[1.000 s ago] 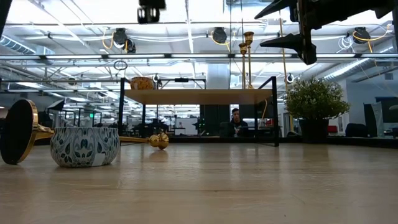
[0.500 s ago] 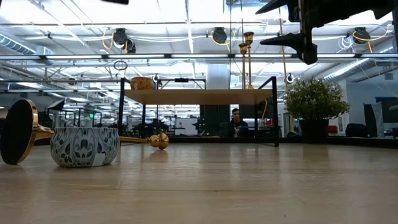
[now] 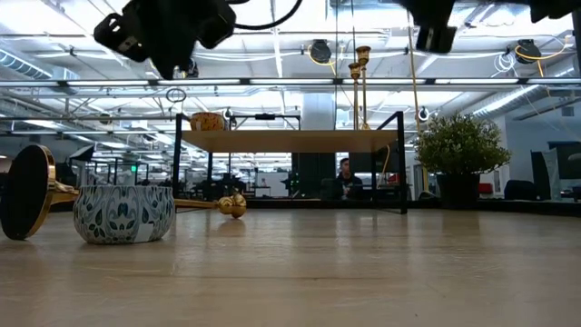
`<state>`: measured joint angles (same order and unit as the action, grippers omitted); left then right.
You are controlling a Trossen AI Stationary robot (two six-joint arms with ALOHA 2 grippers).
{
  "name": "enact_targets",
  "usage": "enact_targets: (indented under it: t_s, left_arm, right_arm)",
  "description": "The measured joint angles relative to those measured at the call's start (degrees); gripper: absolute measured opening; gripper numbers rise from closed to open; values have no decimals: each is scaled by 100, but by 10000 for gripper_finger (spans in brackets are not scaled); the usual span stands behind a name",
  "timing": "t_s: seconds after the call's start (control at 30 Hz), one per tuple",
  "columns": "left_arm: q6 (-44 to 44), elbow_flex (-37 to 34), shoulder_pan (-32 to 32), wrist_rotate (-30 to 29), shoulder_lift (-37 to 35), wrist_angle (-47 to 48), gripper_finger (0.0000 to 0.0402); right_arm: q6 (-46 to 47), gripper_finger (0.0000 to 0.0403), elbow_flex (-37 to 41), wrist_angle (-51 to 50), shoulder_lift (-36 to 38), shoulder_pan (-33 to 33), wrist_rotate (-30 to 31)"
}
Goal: Pick & Place candle stick holders
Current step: Put the candle holder aligned with the other candle holder on the shelf
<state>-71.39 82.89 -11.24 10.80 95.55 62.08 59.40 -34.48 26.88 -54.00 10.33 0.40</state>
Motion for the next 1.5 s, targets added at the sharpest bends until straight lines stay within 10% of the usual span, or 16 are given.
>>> enact_targets:
  t_s: [0.27, 0.5, 1.5]
  left_arm:
    - [13, -93, -29, -887, 441, -172, 260]
    - [315, -93, -219, -324, 998, 682, 359]
    - [-262, -1135, -419, 117, 840, -1245, 282]
  right_arm:
    - [-384, 250, -2, 382, 276, 459, -207]
    - [-766, 228, -2, 382, 625, 826, 110]
    - [-911, 219, -2, 29, 693, 1043, 373]
